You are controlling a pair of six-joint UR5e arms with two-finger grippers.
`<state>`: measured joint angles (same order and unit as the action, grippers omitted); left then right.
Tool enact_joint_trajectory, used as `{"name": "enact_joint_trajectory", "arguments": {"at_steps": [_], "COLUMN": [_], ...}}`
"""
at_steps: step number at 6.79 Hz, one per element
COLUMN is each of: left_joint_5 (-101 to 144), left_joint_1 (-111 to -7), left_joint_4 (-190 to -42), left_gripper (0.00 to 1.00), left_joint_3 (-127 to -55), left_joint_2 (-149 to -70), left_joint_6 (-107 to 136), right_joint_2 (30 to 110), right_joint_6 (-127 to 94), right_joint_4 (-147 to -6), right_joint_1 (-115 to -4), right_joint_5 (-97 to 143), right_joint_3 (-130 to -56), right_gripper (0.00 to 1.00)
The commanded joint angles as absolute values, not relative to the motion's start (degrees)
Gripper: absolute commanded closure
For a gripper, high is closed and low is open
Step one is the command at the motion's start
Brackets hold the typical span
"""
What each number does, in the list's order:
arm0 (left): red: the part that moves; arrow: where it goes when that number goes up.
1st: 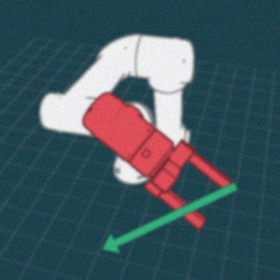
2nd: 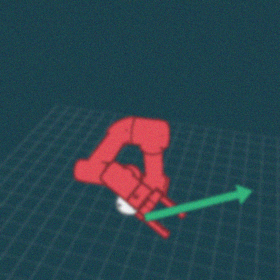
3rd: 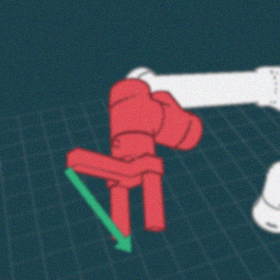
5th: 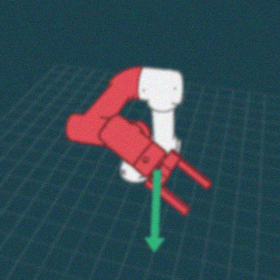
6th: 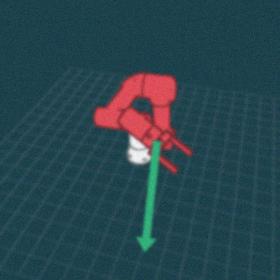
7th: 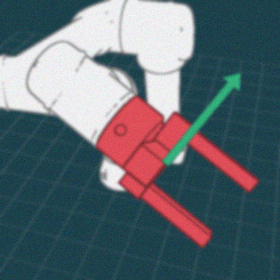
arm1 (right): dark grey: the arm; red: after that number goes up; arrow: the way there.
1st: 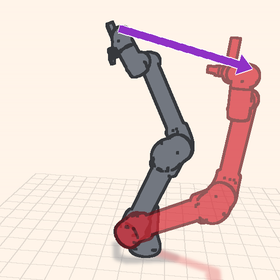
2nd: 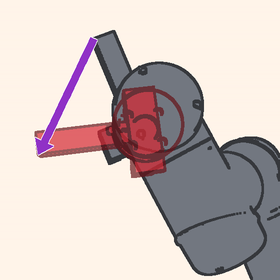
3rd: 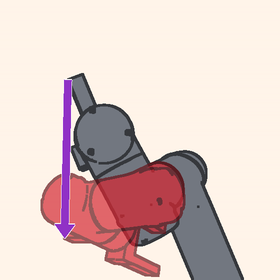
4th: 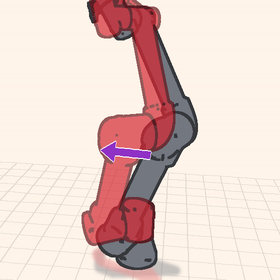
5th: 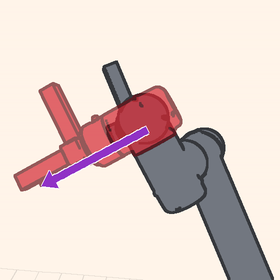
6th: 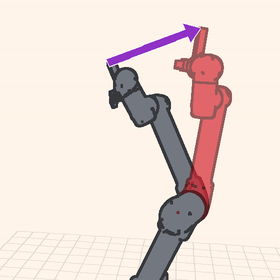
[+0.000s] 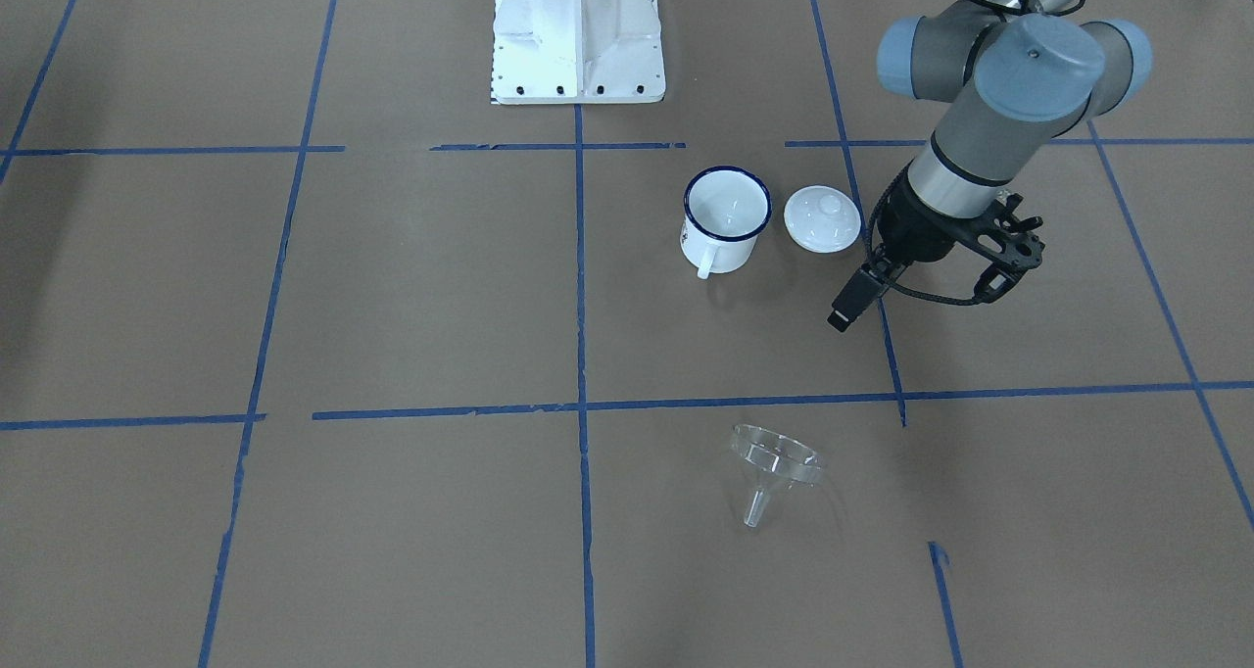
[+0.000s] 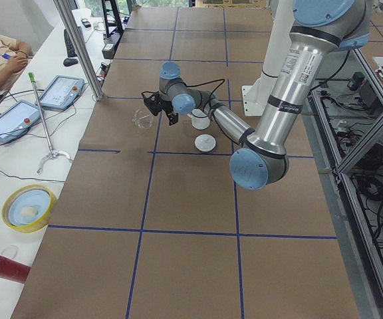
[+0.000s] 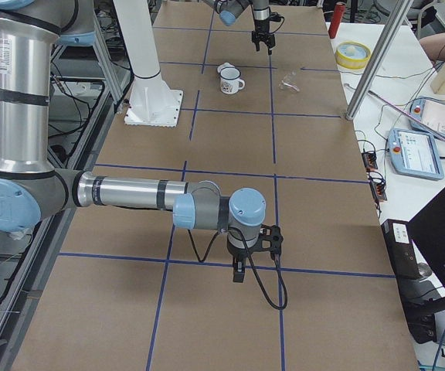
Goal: Place funnel on cup
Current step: 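Move the left gripper over to the clear glass funnel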
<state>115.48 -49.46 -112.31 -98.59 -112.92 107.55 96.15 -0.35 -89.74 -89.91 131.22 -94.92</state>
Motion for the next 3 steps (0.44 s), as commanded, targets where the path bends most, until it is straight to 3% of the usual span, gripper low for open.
{"name": "enact_joint_trajectory", "arguments": {"at_steps": [1, 3], "left_joint_5": [105.5, 96.9], "left_joint_1": [-49.6, -49.3], "left_joint_4": [-134.0, -139.7], "left_gripper": [0.00, 0.00], "left_joint_3": [-87.2, -81.8], "left_joint_2": [-116.0, -119.1], "left_joint_6": [126.1, 133.8], "right_joint_2": [96.2, 96.2], "right_joint_6": [-0.4, -0.4], "right_joint_4": [-89.7, -89.7], "right_joint_1": [-89.9, -89.9], "right_joint_5": [131.2, 131.2], "right_joint_3": [-94.8, -94.9], "right_gripper": [0.00, 0.00]}}
